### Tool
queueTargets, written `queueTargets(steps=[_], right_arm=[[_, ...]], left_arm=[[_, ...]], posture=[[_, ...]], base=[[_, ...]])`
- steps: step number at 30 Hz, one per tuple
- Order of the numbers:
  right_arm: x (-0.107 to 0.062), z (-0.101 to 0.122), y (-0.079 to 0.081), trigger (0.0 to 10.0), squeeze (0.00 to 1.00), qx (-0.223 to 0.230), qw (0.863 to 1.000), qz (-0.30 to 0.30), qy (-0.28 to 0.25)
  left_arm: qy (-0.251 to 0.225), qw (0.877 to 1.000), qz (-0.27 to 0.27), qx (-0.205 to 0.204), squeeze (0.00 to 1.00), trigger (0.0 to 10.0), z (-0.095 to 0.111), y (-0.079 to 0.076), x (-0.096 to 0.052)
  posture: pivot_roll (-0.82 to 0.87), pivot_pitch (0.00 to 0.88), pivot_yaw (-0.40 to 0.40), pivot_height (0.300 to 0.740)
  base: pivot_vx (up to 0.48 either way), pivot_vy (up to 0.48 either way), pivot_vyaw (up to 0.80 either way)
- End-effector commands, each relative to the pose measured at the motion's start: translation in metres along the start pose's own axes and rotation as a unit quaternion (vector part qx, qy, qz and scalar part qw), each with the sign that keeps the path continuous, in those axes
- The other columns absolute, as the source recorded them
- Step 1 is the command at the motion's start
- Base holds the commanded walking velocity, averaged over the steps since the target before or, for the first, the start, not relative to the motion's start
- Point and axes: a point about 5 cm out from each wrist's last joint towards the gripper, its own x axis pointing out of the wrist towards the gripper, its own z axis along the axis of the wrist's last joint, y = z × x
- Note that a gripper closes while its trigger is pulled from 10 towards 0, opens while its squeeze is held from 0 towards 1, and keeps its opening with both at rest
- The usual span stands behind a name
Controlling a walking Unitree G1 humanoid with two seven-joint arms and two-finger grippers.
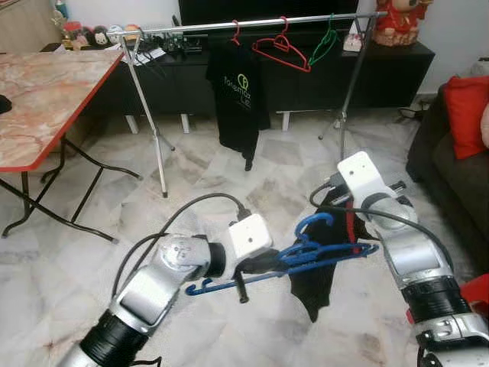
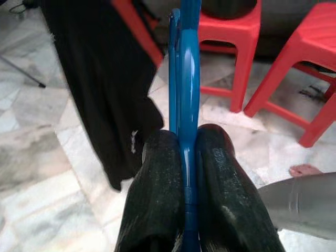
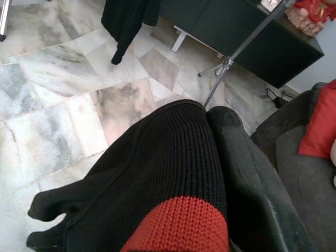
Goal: Hang hanger
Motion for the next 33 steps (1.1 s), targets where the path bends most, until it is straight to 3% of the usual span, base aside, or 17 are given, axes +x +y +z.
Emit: queueTargets(steps=[1, 10, 17, 25, 33], right_arm=[[0.0, 0.011, -0.005, 10.0, 0.0, 0.013, 1.0, -0.012, -0.019], [0.0, 0.011, -0.006, 10.0, 0.0, 0.015, 1.0, -0.015, -0.019], [0.0, 0.009, -0.009, 10.0, 0.0, 0.02, 0.999, -0.028, -0.013], [0.0, 0.008, -0.01, 10.0, 0.0, 0.019, 0.999, -0.031, -0.012], [0.0, 0.008, -0.01, 10.0, 0.0, 0.019, 0.999, -0.031, -0.012]], left_arm=[[0.002, 1.0, -0.009, 0.015, 0.0, 10.0, 0.005, -0.003, 0.002], [0.021, 0.999, 0.008, 0.023, 0.0, 10.0, 0.002, -0.002, 0.005], [0.059, 0.993, 0.103, 0.027, 0.0, 10.0, -0.009, 0.016, 0.005], [0.059, 0.982, 0.178, 0.011, 0.0, 10.0, -0.009, 0.029, 0.002], [0.059, 0.982, 0.178, 0.011, 0.0, 10.0, -0.009, 0.029, 0.002]], posture=[[-0.13, 0.0, 0.016, 0.74], [-0.13, 0.0, 0.018, 0.74], [-0.13, 0.0, 0.018, 0.74], [-0.12, 0.0, 0.017, 0.74], [-0.12, 0.0, 0.017, 0.74]], base=[[0.0, 0.0, 0.0], [0.0, 0.0, 0.0], [0.0, 0.0, 0.0], [0.0, 0.0, 0.0], [0.0, 0.0, 0.0]])
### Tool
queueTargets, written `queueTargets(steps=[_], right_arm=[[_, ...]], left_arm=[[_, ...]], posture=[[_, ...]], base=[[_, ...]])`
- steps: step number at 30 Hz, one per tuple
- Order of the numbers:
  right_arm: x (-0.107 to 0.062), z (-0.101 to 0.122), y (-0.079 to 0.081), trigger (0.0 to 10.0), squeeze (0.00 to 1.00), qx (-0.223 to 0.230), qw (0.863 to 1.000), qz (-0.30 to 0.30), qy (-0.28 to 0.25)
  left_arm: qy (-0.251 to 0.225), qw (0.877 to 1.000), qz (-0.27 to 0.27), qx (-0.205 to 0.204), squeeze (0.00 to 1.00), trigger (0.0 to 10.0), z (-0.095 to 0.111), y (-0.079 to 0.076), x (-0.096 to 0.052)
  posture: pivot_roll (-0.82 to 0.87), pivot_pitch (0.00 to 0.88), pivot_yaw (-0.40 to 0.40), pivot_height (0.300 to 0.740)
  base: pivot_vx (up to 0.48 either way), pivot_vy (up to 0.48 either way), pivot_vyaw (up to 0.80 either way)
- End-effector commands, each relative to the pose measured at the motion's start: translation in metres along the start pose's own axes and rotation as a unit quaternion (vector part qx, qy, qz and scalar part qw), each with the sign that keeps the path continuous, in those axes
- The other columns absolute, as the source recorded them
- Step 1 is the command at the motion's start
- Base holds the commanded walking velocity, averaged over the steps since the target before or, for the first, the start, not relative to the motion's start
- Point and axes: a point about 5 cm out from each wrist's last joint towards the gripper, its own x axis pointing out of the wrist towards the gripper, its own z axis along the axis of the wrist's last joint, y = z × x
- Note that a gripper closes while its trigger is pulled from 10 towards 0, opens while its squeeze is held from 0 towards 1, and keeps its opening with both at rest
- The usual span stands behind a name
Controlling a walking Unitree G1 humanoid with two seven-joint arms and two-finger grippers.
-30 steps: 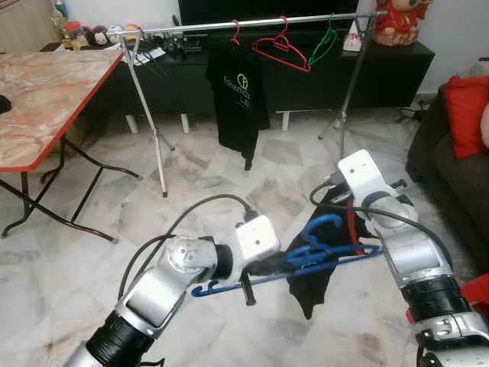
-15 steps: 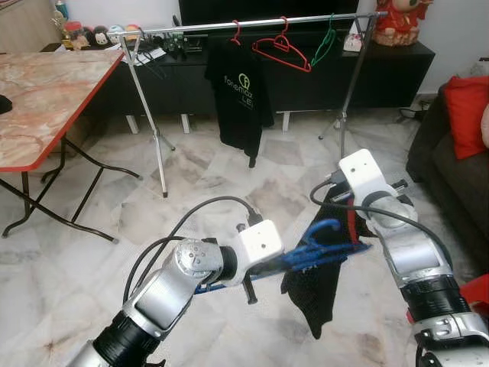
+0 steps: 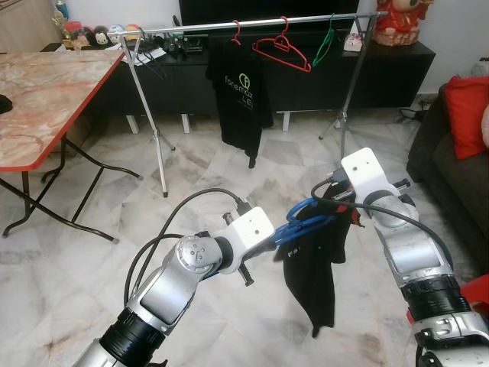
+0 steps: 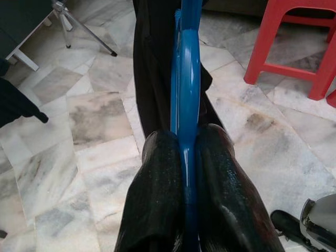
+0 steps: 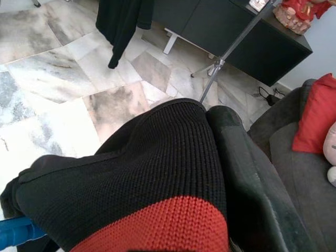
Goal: Hang hanger
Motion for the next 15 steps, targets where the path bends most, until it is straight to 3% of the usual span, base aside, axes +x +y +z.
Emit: queueTargets(steps=[1, 15], right_arm=[[0.0005, 0.0079, -0.0071, 10.0, 0.0, 0.01, 1.0, -0.01, -0.011], [0.0005, 0.0079, -0.0071, 10.0, 0.0, 0.01, 1.0, -0.01, -0.011]], left_arm=[[0.002, 1.0, 0.022, 0.003, 0.0, 10.0, 0.0025, 0.0092, -0.0024], [0.002, 1.0, 0.022, 0.003, 0.0, 10.0, 0.0025, 0.0092, -0.0024]], posture=[[-0.12, 0.0, 0.017, 0.74], [-0.12, 0.0, 0.017, 0.74]], base=[[0.0, 0.0, 0.0], [0.0, 0.0, 0.0]])
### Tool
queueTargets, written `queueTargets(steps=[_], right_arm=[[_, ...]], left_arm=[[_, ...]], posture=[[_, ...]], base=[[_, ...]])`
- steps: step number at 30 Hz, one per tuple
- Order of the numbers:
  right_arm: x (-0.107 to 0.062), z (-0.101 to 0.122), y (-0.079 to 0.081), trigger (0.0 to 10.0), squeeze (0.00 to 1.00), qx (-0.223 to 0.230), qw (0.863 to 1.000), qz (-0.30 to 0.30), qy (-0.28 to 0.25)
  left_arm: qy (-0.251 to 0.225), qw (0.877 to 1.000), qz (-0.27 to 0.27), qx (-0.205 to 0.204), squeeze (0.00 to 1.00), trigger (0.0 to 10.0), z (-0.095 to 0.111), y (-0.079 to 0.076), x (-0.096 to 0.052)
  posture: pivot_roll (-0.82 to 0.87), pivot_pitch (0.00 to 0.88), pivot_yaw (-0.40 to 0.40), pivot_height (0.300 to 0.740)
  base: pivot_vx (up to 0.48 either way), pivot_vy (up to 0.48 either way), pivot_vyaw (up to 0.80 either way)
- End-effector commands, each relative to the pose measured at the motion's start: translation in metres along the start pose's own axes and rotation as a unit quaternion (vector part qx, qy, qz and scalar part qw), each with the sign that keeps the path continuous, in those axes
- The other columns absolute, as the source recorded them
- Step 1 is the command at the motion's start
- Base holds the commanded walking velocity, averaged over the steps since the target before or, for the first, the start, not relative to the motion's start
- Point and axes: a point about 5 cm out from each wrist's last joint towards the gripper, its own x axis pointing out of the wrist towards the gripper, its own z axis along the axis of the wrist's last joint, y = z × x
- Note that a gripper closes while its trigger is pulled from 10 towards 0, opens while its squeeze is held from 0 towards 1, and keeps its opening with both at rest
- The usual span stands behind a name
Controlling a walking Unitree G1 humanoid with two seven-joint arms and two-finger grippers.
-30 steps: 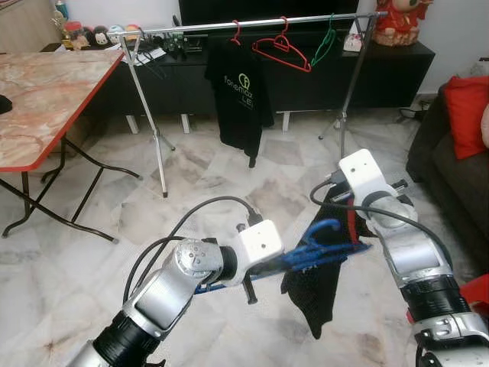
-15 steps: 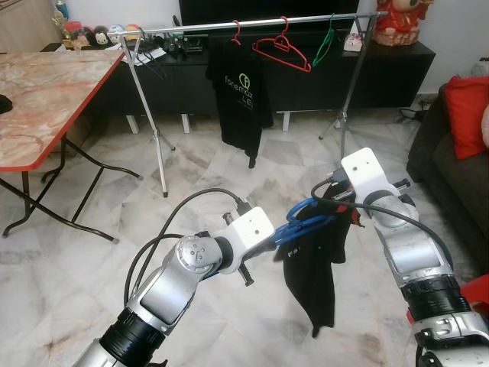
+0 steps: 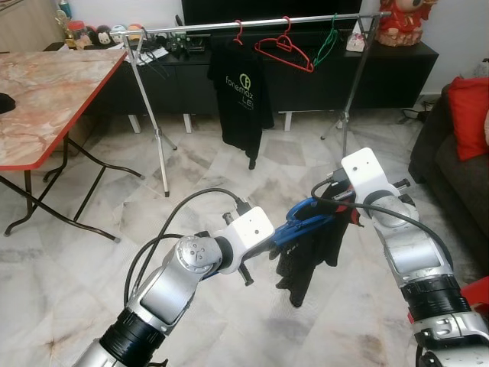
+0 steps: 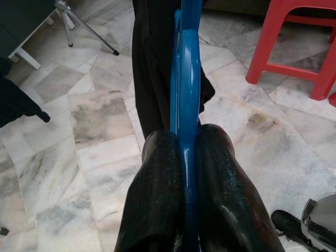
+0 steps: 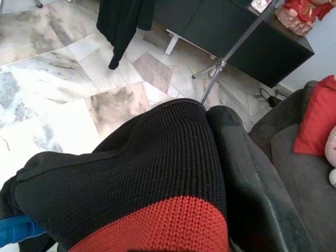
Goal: Hang hanger
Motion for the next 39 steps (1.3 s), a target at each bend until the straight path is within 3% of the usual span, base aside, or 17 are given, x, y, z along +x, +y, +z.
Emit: queueTargets(steps=[1, 6, 7, 8, 9, 17, 22, 29, 35, 39], right_arm=[[0.001, 0.008, -0.007, 10.0, 0.0, 0.01, 1.0, -0.01, -0.011], [0.001, 0.008, -0.007, 10.0, 0.0, 0.01, 1.0, -0.011, -0.01], [0.002, -0.026, -0.003, 10.0, 0.0, -0.034, 0.999, -0.001, 0.039], [0.002, -0.026, -0.003, 10.0, 0.0, -0.034, 0.999, -0.001, 0.039], [0.002, -0.041, -0.002, 10.0, 0.0, -0.052, 0.997, 0.005, 0.061], [0.002, -0.044, -0.001, 10.0, 0.0, -0.053, 0.996, 0.007, 0.067], [0.003, -0.044, -0.001, 10.0, 0.0, -0.053, 0.996, 0.008, 0.066], [0.004, -0.045, -0.001, 10.0, 0.0, -0.051, 0.996, 0.007, 0.067], [0.004, -0.041, -0.003, 10.0, 0.0, -0.047, 0.997, 0.003, 0.062], [0.004, -0.038, -0.005, 10.0, 0.0, -0.046, 0.997, 0.0, 0.058]], left_arm=[[0.002, 1.0, 0.021, 0.003, 0.0, 10.0, 0.003, 0.009, -0.002], [-0.001, 0.999, 0.034, 0.0, 0.0, 10.0, 0.003, 0.011, -0.002], [-0.021, 0.999, -0.034, 0.006, 0.0, 10.0, 0.003, 0.004, -0.018], [-0.021, 0.999, -0.034, 0.006, 0.0, 10.0, 0.003, 0.004, -0.018], [-0.029, 0.997, -0.072, 0.011, 0.0, 10.0, 0.004, 0.0, -0.026], [-0.026, 0.993, -0.118, 0.015, 0.0, 10.0, 0.002, -0.009, -0.031], [-0.034, 0.995, -0.095, 0.008, 0.0, 10.0, 0.004, -0.004, -0.029], [-0.048, 0.991, -0.127, -0.009, 0.0, 10.0, 0.009, -0.014, -0.029], [-0.025, 0.998, -0.057, -0.004, 0.0, 10.0, 0.01, -0.008, -0.014], [-0.026, 0.999, -0.033, -0.022, 0.0, 10.0, 0.012, -0.007, -0.009]], posture=[[-0.12, 0.0, 0.017, 0.74], [-0.12, 0.0, 0.017, 0.74], [-0.12, 0.0, 0.009, 0.74], [-0.12, 0.0, 0.009, 0.74], [-0.12, 0.0, 0.009, 0.74], [-0.12, 0.0, 0.006, 0.74], [-0.12, 0.0, 0.006, 0.74], [-0.12, 0.0, 0.006, 0.74], [-0.12, 0.0, 0.008, 0.74], [-0.12, 0.0, 0.008, 0.74]], base=[[0.0, 0.0, 0.0], [0.0, 0.0, 0.0], [0.0, 0.0, 0.0], [0.0, 0.0, 0.0], [0.0, 0.0, 0.0], [0.0, 0.0, 0.0], [0.0, 0.0, 0.0], [0.0, 0.0, 0.0], [0.0, 0.0, 0.0], [0.0, 0.0, 0.0]])
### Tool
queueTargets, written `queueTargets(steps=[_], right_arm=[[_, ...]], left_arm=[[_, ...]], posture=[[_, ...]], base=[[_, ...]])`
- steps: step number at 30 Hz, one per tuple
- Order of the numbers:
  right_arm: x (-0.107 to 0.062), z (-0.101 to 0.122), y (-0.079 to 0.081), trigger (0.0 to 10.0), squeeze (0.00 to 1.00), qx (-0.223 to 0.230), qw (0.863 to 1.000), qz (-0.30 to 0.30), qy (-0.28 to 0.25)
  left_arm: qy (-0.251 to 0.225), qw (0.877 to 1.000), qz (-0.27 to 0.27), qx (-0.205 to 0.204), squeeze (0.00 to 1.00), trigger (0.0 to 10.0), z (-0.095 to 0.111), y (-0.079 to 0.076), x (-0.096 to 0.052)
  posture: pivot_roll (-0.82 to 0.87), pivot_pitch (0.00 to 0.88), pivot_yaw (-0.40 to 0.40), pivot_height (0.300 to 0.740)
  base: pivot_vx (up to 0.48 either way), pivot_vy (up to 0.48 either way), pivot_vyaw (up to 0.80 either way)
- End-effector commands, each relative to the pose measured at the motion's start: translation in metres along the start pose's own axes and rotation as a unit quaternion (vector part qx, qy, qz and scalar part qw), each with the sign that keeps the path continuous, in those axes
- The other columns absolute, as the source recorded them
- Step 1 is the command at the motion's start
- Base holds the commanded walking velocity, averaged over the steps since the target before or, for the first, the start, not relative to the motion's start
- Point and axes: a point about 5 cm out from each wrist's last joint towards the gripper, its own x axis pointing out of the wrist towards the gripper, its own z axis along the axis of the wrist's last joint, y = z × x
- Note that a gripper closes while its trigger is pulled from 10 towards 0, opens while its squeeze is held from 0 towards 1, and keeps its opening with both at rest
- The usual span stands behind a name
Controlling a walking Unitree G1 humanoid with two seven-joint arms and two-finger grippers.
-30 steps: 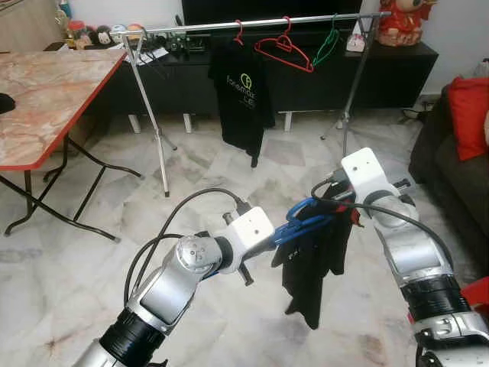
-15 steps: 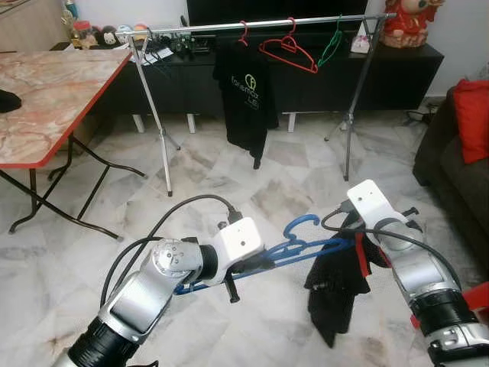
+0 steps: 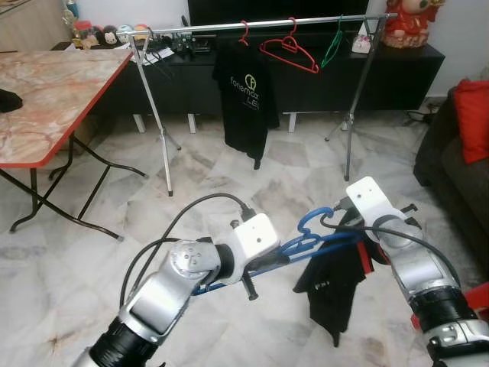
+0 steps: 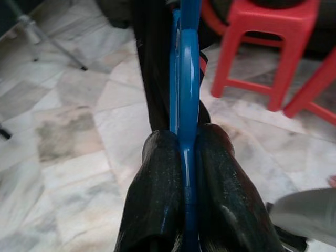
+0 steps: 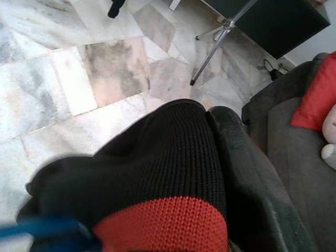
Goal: Hang hanger
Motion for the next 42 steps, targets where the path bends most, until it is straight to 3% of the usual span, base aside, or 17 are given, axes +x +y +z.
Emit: queueTargets(steps=[1, 10, 13, 17, 25, 32, 42], right_arm=[[-0.001, 0.012, -0.007, 10.0, 0.0, 0.006, 1.0, -0.011, -0.02], [-0.008, 0.02, -0.009, 10.0, 0.0, 0.018, 0.999, -0.008, -0.035], [-0.011, 0.023, -0.007, 10.0, 0.0, 0.021, 0.999, 0.001, -0.046], [-0.016, 0.025, -0.009, 10.0, 0.0, 0.017, 0.999, 0.0, -0.051], [-0.023, 0.039, -0.015, 10.0, 0.0, 0.054, 0.996, -0.001, -0.07], [-0.029, 0.045, -0.022, 10.0, 0.0, 0.118, 0.99, -0.018, -0.072], [-0.032, 0.041, -0.018, 10.0, 0.0, 0.176, 0.983, -0.009, -0.054]], left_arm=[[0.006, 1.0, 0.03, 0.0, 0.0, 10.0, 0.003, 0.008, 0.0], [0.001, 0.994, 0.104, -0.029, 0.0, 10.0, 0.004, 0.017, 0.007], [-0.014, 0.996, 0.082, -0.037, 0.0, 10.0, 0.007, 0.013, 0.009], [-0.039, 0.998, 0.011, -0.051, 0.0, 10.0, 0.014, -0.002, 0.01], [-0.053, 0.997, -0.021, -0.06, 0.0, 10.0, 0.017, -0.008, 0.013], [-0.02, 0.995, 0.076, -0.065, 0.0, 10.0, 0.013, 0.013, 0.021], [-0.035, 0.989, 0.121, -0.076, 0.0, 10.0, 0.019, 0.022, 0.029]], posture=[[-0.12, 0.0, 0.008, 0.74], [-0.12, 0.0, 0.01, 0.74], [-0.13, 0.0, 0.012, 0.74], [-0.13, 0.0, 0.012, 0.74], [-0.14, 0.0, 0.013, 0.74], [-0.14, 0.0, 0.013, 0.74], [-0.14, 0.0, 0.01, 0.74]], base=[[0.0, 0.0, 0.0], [0.0, 0.0, 0.0], [0.0, 0.0, 0.0], [0.0, 0.0, 0.0], [0.0, 0.0, 0.0], [0.0, 0.0, 0.0], [0.0, 0.0, 0.0]])
